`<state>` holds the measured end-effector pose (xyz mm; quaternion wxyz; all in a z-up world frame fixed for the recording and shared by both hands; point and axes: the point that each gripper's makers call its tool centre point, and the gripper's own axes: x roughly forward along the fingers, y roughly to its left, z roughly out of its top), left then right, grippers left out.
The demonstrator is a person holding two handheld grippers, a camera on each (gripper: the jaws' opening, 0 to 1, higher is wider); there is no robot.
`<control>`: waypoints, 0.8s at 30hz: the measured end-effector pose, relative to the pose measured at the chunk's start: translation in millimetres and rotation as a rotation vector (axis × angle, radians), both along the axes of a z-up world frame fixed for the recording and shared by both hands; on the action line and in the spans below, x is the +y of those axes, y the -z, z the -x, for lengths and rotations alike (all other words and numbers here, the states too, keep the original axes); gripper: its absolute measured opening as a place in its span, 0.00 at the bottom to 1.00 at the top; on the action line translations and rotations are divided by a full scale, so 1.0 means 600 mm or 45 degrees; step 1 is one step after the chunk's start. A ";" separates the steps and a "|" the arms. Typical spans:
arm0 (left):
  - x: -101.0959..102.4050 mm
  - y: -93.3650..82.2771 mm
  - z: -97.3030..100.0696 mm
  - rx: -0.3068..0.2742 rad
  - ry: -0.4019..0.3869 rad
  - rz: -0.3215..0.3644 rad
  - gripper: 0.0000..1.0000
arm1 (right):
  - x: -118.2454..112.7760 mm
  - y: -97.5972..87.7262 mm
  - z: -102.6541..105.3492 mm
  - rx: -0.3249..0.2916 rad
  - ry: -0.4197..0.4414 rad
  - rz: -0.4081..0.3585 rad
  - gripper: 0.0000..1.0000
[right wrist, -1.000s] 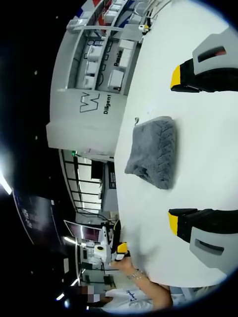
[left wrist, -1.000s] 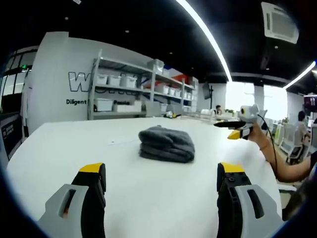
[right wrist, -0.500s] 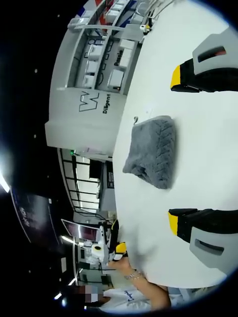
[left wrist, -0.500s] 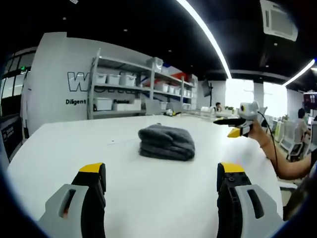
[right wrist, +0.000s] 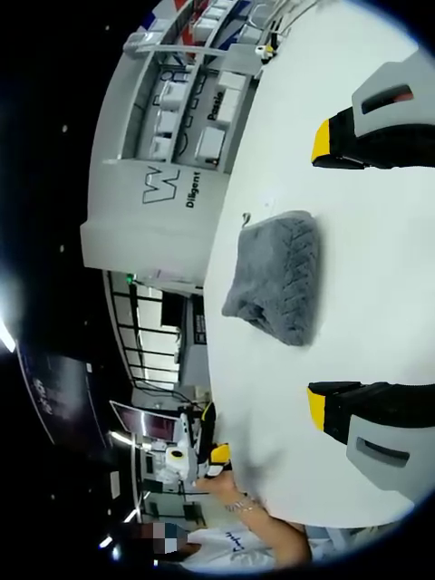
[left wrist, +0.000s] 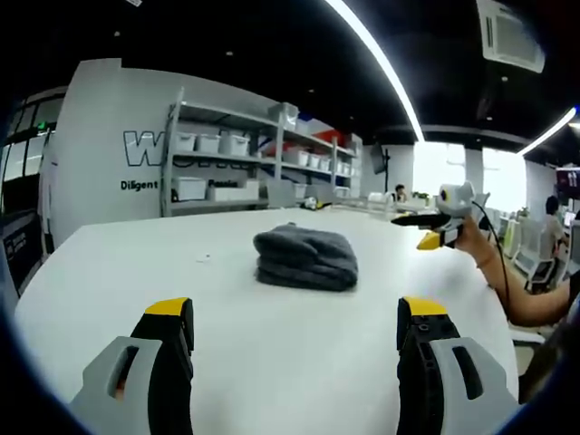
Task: Open the folded towel by lifting each exposed corner and separating the folded layers until the towel lies flat within the target outline without major curled edges
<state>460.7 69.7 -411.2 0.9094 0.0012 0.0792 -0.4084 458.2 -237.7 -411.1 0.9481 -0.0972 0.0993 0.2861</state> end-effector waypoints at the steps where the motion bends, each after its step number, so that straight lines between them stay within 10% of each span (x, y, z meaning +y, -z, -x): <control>1: 0.000 -0.001 0.000 -0.002 0.000 0.001 0.91 | 0.000 0.000 0.000 -0.001 0.000 0.001 0.99; 24: 0.006 0.000 0.001 -0.001 -0.010 0.005 0.91 | 0.116 0.013 -0.015 -0.131 -0.116 0.178 0.87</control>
